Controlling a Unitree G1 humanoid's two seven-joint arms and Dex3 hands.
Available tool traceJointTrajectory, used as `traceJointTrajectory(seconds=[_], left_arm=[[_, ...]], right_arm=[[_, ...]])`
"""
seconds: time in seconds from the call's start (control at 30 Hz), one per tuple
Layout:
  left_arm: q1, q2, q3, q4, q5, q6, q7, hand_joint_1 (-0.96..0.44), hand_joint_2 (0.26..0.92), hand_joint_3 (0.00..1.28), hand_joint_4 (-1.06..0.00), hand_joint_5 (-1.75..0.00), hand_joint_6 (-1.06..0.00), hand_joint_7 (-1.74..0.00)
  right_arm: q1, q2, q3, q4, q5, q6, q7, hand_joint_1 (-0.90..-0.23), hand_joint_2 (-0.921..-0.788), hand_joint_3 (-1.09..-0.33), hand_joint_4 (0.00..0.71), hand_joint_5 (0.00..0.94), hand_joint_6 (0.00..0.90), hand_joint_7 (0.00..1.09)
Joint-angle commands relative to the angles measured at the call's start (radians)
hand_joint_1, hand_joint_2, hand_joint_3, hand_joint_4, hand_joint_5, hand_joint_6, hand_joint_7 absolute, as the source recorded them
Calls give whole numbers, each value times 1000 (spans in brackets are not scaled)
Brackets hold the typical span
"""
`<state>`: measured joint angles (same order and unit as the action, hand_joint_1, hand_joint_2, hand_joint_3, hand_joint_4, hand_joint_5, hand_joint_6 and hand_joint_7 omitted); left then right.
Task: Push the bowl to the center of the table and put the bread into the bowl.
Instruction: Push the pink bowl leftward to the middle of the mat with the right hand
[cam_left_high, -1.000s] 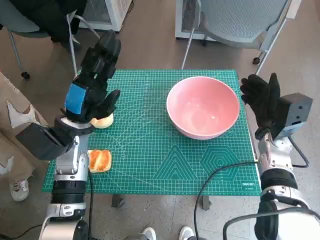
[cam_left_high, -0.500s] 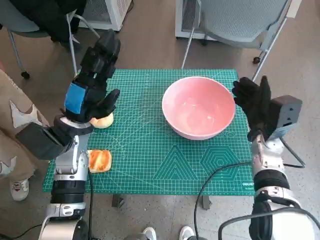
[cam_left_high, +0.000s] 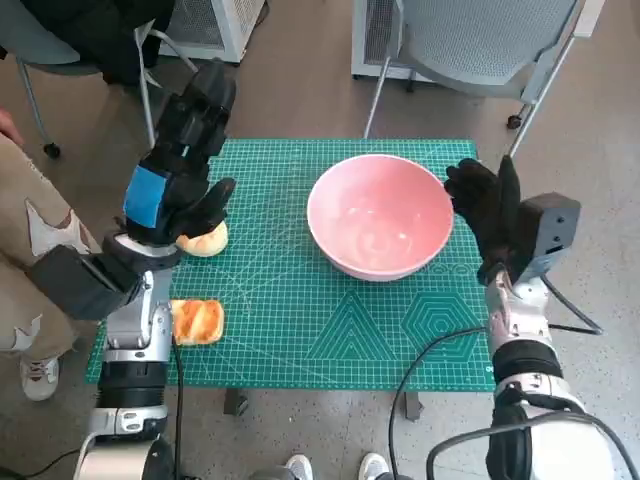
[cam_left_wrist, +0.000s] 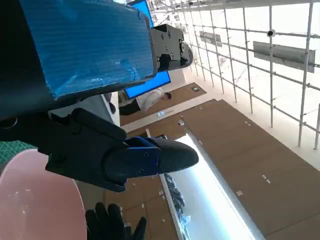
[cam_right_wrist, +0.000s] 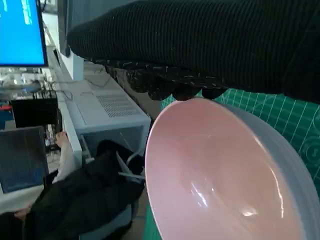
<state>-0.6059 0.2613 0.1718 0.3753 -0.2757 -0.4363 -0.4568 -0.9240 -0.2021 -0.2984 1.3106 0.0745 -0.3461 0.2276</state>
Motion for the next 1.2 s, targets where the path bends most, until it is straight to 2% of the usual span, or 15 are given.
traceJointTrajectory(seconds=[0.03, 1.2], left_arm=[[13, 5, 5, -21, -1, 10, 6, -734, 921, 454, -35, -1, -61, -236], [36, 0, 7, -55, -6, 30, 22, -721, 921, 459, -34, 0, -43, -263]], right_arm=[[19, 19, 7, 15, -4, 14, 19, -727, -921, -848, 109, 3, 61, 273], [-9, 86, 61, 9, -17, 6, 40, -701, -921, -874, 117, 3, 57, 272]])
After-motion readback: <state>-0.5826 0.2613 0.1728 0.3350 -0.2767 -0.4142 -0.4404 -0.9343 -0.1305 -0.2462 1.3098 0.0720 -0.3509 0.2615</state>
